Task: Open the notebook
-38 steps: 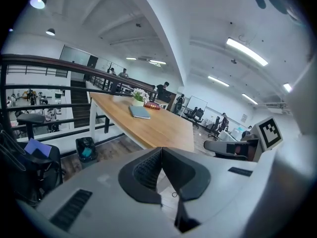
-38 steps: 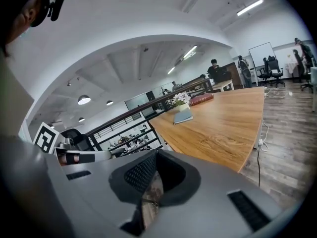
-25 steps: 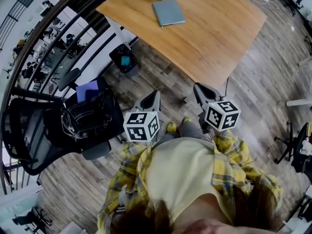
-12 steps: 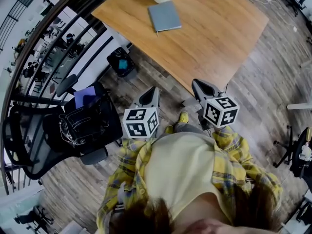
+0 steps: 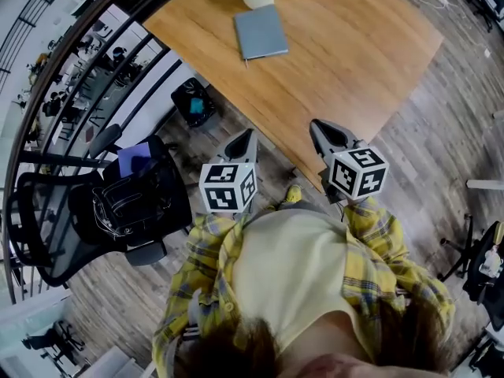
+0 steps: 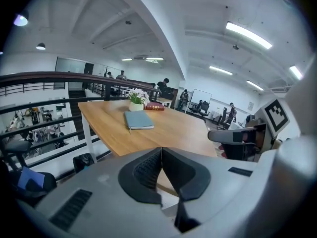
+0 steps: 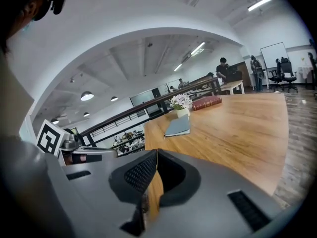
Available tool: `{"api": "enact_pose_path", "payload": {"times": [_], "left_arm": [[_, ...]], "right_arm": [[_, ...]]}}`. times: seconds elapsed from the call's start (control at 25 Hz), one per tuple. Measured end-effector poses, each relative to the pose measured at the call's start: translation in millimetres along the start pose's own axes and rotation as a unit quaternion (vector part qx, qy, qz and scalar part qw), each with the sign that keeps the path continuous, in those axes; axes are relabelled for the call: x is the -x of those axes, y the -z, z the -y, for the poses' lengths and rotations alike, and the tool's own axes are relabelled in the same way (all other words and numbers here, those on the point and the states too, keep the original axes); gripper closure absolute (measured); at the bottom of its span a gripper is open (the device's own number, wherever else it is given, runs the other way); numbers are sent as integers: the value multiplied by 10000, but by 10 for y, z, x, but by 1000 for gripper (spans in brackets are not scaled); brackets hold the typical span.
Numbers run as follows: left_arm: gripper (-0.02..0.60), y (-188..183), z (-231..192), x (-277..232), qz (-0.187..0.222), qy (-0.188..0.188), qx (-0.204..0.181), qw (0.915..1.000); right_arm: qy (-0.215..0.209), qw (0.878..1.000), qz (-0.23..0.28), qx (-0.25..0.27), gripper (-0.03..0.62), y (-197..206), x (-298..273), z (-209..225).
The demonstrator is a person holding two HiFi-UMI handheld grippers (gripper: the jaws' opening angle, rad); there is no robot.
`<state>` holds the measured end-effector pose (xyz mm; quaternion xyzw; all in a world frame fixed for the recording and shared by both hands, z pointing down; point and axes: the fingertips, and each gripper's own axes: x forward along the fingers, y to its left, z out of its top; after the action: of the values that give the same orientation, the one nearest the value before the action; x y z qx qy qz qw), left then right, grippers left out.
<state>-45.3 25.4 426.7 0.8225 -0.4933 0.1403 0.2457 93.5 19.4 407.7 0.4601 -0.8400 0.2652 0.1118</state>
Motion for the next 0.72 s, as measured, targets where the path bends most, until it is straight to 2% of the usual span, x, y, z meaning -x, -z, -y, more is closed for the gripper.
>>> {"api": "enact_pose_path", "payload": {"times": [0.16, 0.52, 0.72], "left_arm": [[572, -57, 46, -200, -110, -23, -200, 9997], [572, -153, 21, -544, -302, -100, -331, 9989], [572, -299, -104, -802, -319, -179, -741, 9966]], "right_arm": [[-151, 9999, -36, 45, 528, -77, -133, 132], [-278, 9996, -91, -47, 528, -247, -337, 286], [-134, 9998, -107, -140, 528, -318, -475, 403]]}}
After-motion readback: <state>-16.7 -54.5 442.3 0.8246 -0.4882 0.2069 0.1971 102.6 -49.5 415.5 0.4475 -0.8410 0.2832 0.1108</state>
